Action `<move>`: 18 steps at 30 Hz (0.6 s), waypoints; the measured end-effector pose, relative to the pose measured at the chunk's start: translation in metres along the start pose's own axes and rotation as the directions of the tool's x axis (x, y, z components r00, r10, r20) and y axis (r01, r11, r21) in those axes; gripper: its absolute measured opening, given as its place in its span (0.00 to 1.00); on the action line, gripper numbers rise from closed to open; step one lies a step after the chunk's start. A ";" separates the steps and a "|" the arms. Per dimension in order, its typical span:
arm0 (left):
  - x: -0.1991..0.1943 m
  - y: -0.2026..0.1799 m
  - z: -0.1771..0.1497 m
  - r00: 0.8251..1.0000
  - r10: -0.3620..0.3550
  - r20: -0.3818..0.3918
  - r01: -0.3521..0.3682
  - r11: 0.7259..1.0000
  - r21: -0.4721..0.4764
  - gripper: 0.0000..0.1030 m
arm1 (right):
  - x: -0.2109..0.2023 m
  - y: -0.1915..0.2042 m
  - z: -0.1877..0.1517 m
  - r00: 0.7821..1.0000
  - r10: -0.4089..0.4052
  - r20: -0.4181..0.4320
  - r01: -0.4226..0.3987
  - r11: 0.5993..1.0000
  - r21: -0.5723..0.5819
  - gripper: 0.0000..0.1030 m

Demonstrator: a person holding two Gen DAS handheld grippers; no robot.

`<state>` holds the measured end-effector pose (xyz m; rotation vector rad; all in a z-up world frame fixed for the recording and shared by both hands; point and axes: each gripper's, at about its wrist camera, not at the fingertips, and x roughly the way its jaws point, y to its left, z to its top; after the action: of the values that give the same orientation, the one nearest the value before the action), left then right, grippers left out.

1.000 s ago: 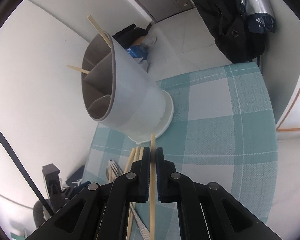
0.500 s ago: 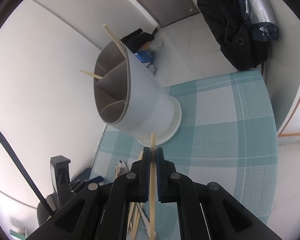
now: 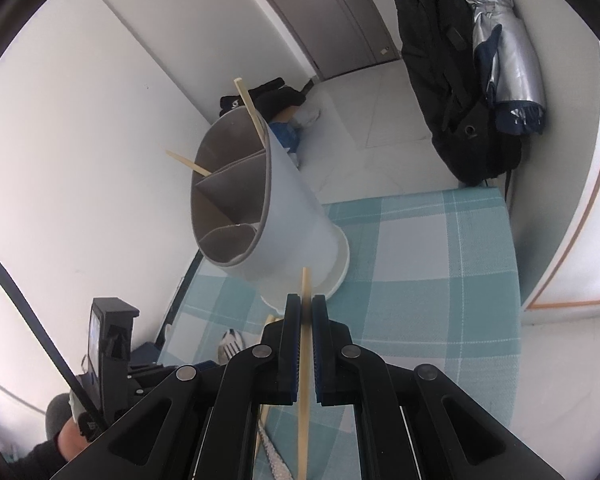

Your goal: Organize utensils

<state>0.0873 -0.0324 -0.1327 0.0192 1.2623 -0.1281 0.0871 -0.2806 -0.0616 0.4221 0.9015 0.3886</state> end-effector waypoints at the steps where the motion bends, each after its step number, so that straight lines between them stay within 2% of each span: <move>1: -0.003 0.002 0.000 1.000 -0.012 0.018 0.012 1.000 -0.011 0.02 | -0.001 0.000 -0.001 1.000 -0.003 0.001 0.003 1.000 -0.001 0.04; 7: -0.032 0.015 0.000 0.987 -0.054 0.153 0.068 0.994 -0.086 0.02 | -0.010 0.015 -0.010 0.999 -0.021 0.031 0.022 0.998 -0.051 0.04; 11: -0.068 0.016 -0.005 0.949 -0.072 0.306 0.109 0.989 -0.105 0.02 | -0.020 0.022 -0.014 0.997 -0.025 0.067 0.030 0.997 -0.065 0.04; 13: -0.086 0.015 -0.010 0.921 -0.096 0.379 0.145 0.984 -0.103 0.02 | -0.025 0.027 -0.016 0.996 -0.031 0.088 0.038 0.996 -0.080 0.04; 15: -0.099 0.014 -0.010 0.904 -0.099 0.416 0.146 0.986 -0.084 0.02 | -0.030 0.032 -0.019 0.995 -0.018 0.100 0.028 0.995 -0.092 0.04; 18: -0.107 0.009 -0.014 0.891 -0.117 0.439 0.162 0.985 -0.065 0.02 | -0.033 0.039 -0.025 0.993 -0.028 0.113 0.041 0.993 -0.110 0.04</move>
<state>0.0428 -0.0133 -0.0358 -0.1801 0.8197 -0.1825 0.0423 -0.2589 -0.0332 0.3216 0.7737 0.3784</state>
